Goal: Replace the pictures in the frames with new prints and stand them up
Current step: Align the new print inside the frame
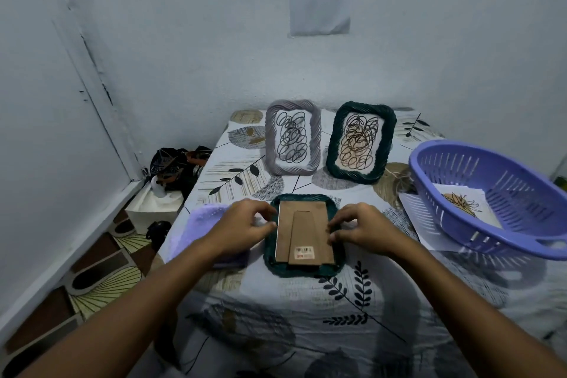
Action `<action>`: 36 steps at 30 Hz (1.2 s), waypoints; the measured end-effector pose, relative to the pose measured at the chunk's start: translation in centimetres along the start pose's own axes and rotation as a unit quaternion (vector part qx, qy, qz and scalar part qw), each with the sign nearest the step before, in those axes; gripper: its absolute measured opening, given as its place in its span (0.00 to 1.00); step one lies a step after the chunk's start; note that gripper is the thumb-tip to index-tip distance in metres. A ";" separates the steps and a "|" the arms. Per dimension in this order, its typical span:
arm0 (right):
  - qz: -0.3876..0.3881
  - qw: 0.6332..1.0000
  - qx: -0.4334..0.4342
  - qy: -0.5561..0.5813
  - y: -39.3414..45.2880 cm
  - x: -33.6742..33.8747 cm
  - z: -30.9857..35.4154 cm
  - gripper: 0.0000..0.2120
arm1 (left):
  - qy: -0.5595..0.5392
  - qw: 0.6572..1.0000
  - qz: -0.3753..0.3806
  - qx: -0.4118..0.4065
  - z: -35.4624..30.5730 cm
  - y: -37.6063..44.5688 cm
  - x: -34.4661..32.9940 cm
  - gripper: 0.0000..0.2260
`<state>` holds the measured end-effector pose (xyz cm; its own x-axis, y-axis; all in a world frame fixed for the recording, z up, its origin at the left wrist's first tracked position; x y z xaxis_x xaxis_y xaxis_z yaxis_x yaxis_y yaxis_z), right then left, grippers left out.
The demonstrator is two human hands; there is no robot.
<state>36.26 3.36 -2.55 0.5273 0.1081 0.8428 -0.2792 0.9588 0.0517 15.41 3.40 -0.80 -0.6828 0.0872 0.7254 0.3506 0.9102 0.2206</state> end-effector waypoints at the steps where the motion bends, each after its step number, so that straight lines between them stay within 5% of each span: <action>1: -0.012 1.000 -0.005 0.001 0.3 0.3 0.0 0.12 | 0.023 1.000 0.006 -0.017 0.1 0.5 0.1 0.13; 4: 0.013 0.999 -0.004 -0.030 1.1 -0.2 0.3 0.19 | 0.108 0.987 0.114 -0.024 1.4 1.6 -1.5 0.26; 7: 0.061 0.996 -0.008 -0.063 1.7 -1.4 0.1 0.25 | 0.186 0.967 0.170 -0.038 2.4 2.0 -3.1 0.28; 12: 0.078 0.994 -0.008 -0.080 2.3 -1.5 -0.3 0.21 | 0.159 0.973 0.156 -0.055 2.9 3.2 -3.1 0.21; 17: -0.048 0.998 -0.024 -0.024 5.1 1.6 -1.6 0.09 | 0.037 0.998 0.028 -0.037 3.5 6.1 -0.8 0.14; 25: 0.066 0.996 -0.010 -0.062 8.7 0.5 -2.6 0.11 | 0.142 0.985 0.082 -0.047 4.8 9.5 -1.8 0.11; 36: 0.139 0.990 -0.002 0.002 10.5 0.1 -3.9 0.10 | 0.098 0.976 0.169 -0.101 3.8 11.4 -2.3 0.09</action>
<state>36.48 14.41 -4.02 0.4342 0.3696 0.8215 -0.4109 0.8928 -0.1845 18.52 15.08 -2.43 -0.3780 0.2708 0.8853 0.6664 0.7434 0.0572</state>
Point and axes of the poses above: each hand's wrist, its own y-axis towards the middle knuckle, its own x-axis out of the back of the hand, z = x × y, the point moved 9 cm from there along y, towards the middle knuckle, and after that the axes turned 6 degrees about -y, right-handed, at the moved point
